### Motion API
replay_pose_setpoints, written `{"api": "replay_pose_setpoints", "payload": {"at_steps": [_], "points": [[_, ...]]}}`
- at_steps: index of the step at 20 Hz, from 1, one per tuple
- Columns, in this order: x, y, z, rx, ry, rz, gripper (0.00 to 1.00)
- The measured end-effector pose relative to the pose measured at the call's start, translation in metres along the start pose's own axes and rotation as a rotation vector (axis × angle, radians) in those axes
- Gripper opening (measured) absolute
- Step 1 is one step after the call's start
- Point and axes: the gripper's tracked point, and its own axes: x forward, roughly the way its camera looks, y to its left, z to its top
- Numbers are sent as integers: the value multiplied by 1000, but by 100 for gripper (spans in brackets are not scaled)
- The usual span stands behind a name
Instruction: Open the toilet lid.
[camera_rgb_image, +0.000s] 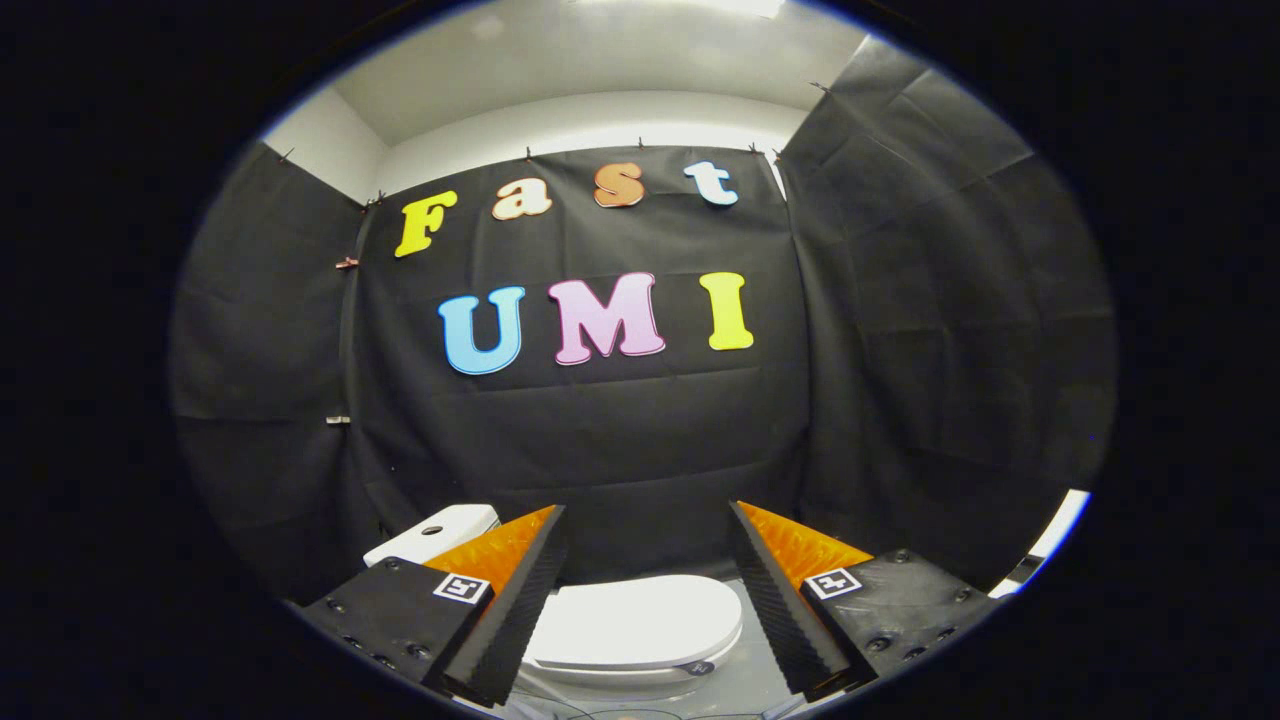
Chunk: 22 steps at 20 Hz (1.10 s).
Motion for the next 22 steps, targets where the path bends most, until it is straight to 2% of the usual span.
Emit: {"api": "replay_pose_setpoints", "payload": {"at_steps": [6,10,15,16,17,22], "points": [[25,-41,-51,123,89,-31,98],[45,-73,-107,243,192,-62,97],[69,-106,-209,395,385,-111,97],[70,-109,-224,431,413,-112,97],[79,-113,-240,467,433,-120,93],[97,-127,-331,590,563,-161,92]]}}
